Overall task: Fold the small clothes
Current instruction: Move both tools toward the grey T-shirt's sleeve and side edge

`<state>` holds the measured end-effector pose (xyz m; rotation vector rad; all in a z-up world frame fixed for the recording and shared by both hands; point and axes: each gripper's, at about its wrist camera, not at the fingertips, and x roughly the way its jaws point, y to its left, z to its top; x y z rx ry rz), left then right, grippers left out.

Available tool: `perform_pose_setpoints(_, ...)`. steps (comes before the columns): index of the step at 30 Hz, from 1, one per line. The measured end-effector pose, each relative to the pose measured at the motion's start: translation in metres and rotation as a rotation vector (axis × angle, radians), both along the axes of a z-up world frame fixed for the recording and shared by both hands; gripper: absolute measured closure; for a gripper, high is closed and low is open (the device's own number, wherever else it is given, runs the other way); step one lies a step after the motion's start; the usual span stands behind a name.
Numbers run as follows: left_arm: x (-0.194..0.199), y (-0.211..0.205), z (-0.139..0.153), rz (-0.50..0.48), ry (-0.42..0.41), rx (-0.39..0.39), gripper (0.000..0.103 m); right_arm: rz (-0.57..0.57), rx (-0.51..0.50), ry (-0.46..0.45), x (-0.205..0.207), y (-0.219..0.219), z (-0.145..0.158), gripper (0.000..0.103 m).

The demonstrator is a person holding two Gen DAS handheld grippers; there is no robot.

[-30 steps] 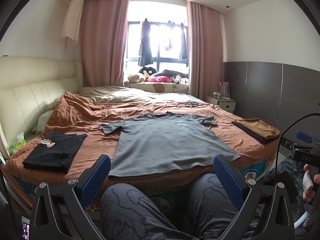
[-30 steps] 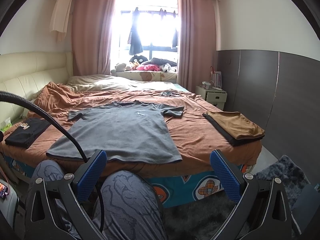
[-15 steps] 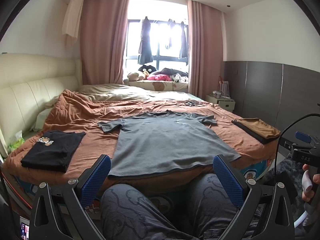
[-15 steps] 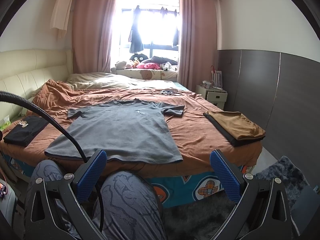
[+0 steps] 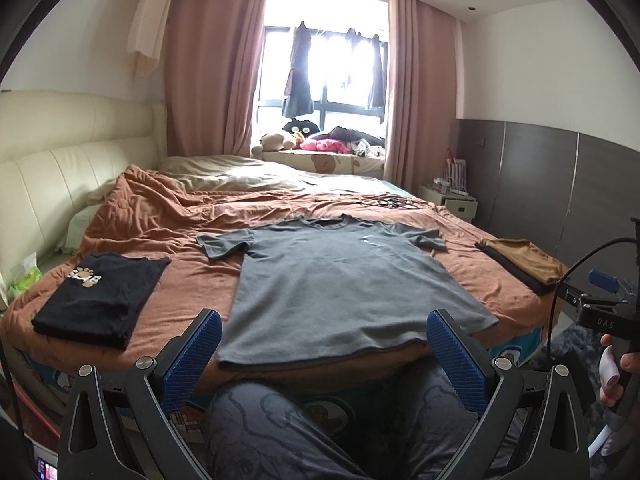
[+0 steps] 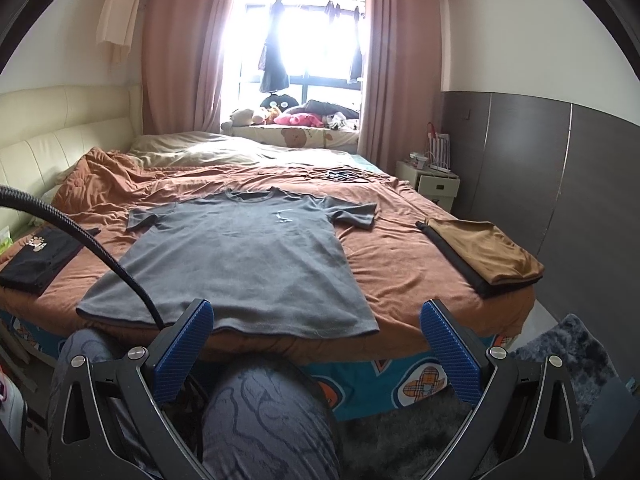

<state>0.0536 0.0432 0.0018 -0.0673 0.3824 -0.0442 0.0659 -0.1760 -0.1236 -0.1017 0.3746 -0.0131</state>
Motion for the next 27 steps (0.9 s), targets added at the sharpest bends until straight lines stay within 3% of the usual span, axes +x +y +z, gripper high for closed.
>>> perform_pose_setpoints(14, 0.091, 0.066, 0.006, 0.069, 0.043, -0.066, 0.0, 0.06, 0.045, 0.019, 0.104, 0.017, 0.011, 0.0)
perform_pose_setpoints(27, 0.164, 0.108, 0.001, 0.133, 0.105, -0.095, 0.0, 0.096, 0.059, 0.056, 0.171, 0.026, 0.01, 0.0)
